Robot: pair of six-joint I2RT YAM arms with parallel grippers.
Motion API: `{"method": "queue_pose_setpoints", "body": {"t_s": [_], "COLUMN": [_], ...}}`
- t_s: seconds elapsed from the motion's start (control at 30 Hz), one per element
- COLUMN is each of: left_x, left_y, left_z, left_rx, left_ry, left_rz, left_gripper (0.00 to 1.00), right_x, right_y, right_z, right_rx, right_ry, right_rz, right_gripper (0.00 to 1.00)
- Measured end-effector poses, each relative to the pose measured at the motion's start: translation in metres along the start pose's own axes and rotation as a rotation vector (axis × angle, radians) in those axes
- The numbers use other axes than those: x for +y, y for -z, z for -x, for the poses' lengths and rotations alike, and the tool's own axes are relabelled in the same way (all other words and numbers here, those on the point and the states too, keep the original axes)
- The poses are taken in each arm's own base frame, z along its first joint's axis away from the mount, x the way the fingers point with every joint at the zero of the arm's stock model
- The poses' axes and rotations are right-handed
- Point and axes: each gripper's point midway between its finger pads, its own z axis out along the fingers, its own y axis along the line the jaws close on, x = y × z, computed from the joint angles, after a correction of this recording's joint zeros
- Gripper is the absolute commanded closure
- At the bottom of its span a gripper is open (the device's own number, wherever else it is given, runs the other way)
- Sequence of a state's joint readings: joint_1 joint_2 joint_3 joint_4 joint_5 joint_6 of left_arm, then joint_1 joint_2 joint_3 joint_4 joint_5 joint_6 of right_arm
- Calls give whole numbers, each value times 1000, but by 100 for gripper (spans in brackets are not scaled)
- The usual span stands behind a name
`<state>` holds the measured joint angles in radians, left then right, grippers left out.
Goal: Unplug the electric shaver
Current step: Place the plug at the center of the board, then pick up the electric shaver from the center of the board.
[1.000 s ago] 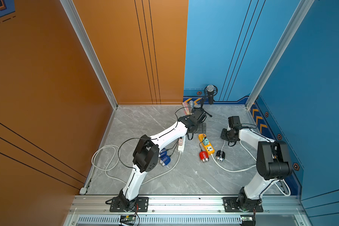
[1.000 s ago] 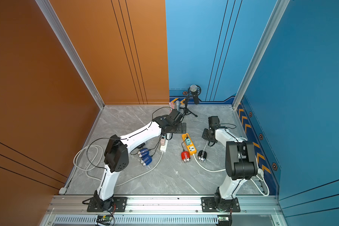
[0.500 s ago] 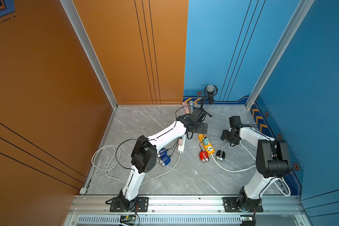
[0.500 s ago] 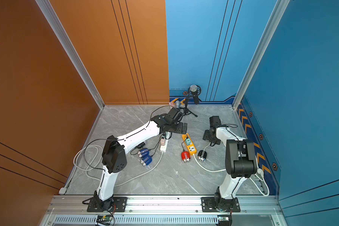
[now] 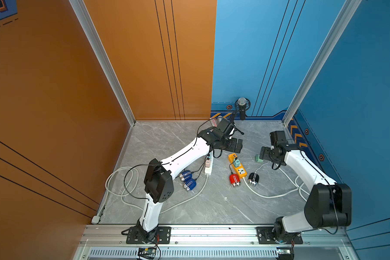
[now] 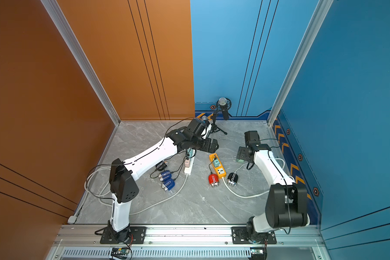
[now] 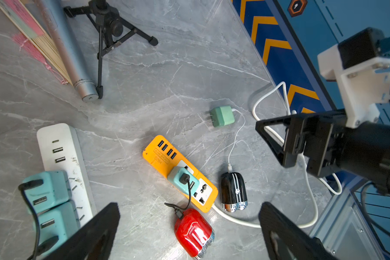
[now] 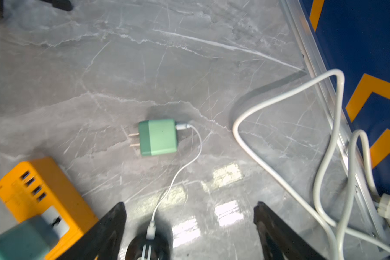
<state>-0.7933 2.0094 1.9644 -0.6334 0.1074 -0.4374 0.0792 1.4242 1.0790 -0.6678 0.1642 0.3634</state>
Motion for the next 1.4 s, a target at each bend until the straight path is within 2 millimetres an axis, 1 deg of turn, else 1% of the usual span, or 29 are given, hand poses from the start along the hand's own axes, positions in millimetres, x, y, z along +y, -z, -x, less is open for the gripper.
{"method": "queue_pose_setpoints", "body": {"t_s": [0.07,0.13,0.27,0.37,0.6,0.73,0.87,1.0,1.13,1.23,1.33,1.4], "left_x": [-4,-5,-3,-3,-5,-3,-2,-2,-2,-2,-2,-2], "left_y": [7,11,13,13,12,11,10,10,10,10,10,10], "left_z": [3,5,7,7,5,2,0,-1,-1,-1,-1,-1], "left_rx": [-8,-12,-8,-4,4,12,17,19,19,19,19,20], "left_ry": [-5,-6,-4,-4,-11,-10,-9,-8,-8,-8,-8,-8], "left_rz": [-19,-32,-44,-54,-66,-62,-60,-59,-58,-58,-59,-59], "left_gripper": [0,0,0,0,0,0,0,0,1,1,1,1], "right_x": [10,17,23,26,27,32,37,36,30,26,26,26], "right_y": [12,18,11,4,-13,-27,-36,-41,-46,-50,-52,-53], "right_z": [-23,-46,-89,-107,-117,-121,-124,-128,-136,-142,-139,-138], "right_rx": [5,32,112,156,205,228,248,262,289,306,306,302], "right_ry": [25,48,81,89,71,70,66,55,45,24,8,13], "right_rz": [18,22,-7,-31,-71,-73,-62,-55,-50,-43,-27,-22], "right_gripper": [12,13,13,14,17,21,26,30,35,35,34,31]}}
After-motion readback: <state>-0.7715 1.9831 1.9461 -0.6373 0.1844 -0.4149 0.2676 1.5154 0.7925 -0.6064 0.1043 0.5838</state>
